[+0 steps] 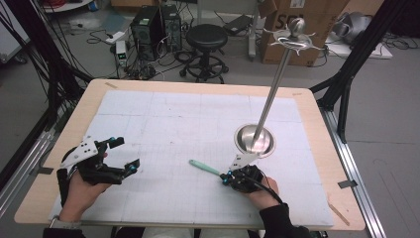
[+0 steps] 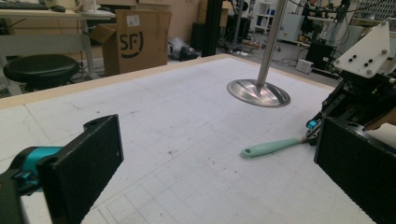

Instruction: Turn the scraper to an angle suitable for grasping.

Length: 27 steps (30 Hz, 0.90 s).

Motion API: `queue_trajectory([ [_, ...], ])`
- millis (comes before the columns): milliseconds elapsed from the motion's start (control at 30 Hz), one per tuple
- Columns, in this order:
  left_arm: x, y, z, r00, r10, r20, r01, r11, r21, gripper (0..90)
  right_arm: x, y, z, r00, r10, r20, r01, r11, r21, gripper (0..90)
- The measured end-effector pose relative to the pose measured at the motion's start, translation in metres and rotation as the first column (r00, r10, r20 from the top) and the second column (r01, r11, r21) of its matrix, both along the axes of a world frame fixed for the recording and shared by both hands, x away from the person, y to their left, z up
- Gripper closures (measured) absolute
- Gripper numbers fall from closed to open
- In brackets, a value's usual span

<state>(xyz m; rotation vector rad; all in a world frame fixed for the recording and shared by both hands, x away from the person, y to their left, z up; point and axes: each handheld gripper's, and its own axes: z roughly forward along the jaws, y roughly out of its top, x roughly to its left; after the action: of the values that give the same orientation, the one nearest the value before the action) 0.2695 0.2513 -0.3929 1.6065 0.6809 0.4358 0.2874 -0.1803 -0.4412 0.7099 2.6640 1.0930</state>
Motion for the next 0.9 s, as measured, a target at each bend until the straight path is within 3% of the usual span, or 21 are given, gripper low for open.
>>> queue_trajectory([
  [133,0.000,-0.001,0.000,1.0000,-0.004,0.001,0.004,1.0000,0.006,1.7,0.000,0.000,0.000,1.0000,0.001,0.000,-0.001,1.0000,0.003,90.0],
  [167,0.000,-0.001,0.000,1.0000,-0.006,0.002,0.006,0.9999,0.008,1.7,0.001,-0.004,0.003,0.9996,0.020,-0.019,-0.018,0.9978,0.064,90.0],
  [200,0.000,-0.002,0.000,1.0000,-0.006,0.001,0.006,1.0000,0.007,1.7,0.001,-0.004,0.003,0.9996,0.020,-0.019,-0.018,0.9978,0.064,90.0],
  [267,0.001,-0.003,-0.001,1.0000,-0.007,0.002,0.007,1.0000,0.007,1.7,-0.001,-0.010,0.012,0.9997,0.023,0.008,-0.024,0.9905,0.136,89.6],
  [300,0.001,-0.003,-0.001,1.0000,-0.006,0.001,0.006,0.9999,0.009,1.7,-0.002,-0.011,0.017,0.9991,0.027,0.032,-0.032,0.9874,0.155,85.5],
  [333,0.001,-0.003,-0.001,1.0000,-0.004,0.002,0.004,0.9999,0.011,1.7,-0.003,-0.015,0.025,0.9986,0.032,0.043,-0.040,0.9816,0.187,73.3],
  [433,0.000,-0.005,0.001,0.9998,-0.009,0.020,0.009,0.9997,0.023,1.7,-0.004,-0.022,0.034,0.9982,0.020,0.057,-0.032,0.9766,0.213,57.5],
  [467,0.000,-0.006,0.001,0.9996,-0.014,0.024,0.013,0.9997,0.023,1.7,-0.004,-0.022,0.034,0.9982,0.020,0.057,-0.032,0.9766,0.213,57.5],
  [533,-0.001,-0.008,0.002,0.9993,-0.023,0.031,0.022,0.9995,0.022,1.7,-0.003,-0.031,0.039,0.9990,0.006,0.043,-0.017,0.9665,0.256,48.8],
  [567,-0.001,-0.009,0.002,0.9992,-0.027,0.029,0.026,0.9992,0.029,1.7,-0.004,-0.038,0.043,0.9981,-0.010,0.061,-0.007,0.9616,0.274,40.0],
  [600,-0.001,-0.009,0.002,0.9992,-0.027,0.029,0.026,0.9992,0.029,1.7,-0.004,-0.038,0.043,0.9981,-0.010,0.061,-0.007,0.9616,0.274,40.0],
  [633,0.000,-0.009,0.001,0.9992,-0.027,0.028,0.027,0.9992,0.031,1.7,-0.005,-0.046,0.048,0.9966,-0.037,0.074,0.015,0.9589,0.283,30.8],
  [733,0.000,-0.010,0.000,0.9993,-0.028,0.025,0.027,0.9991,0.032,1.7,-0.006,-0.053,0.052,0.9959,-0.046,0.077,0.022,0.9575,0.287,25.4],
  [767,0.001,-0.010,0.000,0.9993,-0.028,0.025,0.027,0.9991,0.034,1.7,-0.006,-0.055,0.055,0.9954,-0.046,0.084,0.020,0.9584,0.285,17.0],
  [833,0.002,-0.009,-0.001,0.9995,-0.025,0.021,0.025,0.9992,0.032,1.7,-0.008,-0.057,0.057,0.9942,-0.067,0.084,0.041,0.9595,0.279,9.4],
  [867,0.002,-0.010,-0.001,0.9995,-0.025,0.021,0.024,0.9992,0.032,1.7,-0.009,-0.058,0.058,0.9921,-0.089,0.089,0.062,0.9601,0.273,0.4],
  [900,0.002,-0.009,-0.001,0.9995,-0.024,0.019,0.024,0.9992,0.033,1.7,-0.009,-0.058,0.058,0.9921,-0.089,0.089,0.062,0.9601,0.273,0.4],
])
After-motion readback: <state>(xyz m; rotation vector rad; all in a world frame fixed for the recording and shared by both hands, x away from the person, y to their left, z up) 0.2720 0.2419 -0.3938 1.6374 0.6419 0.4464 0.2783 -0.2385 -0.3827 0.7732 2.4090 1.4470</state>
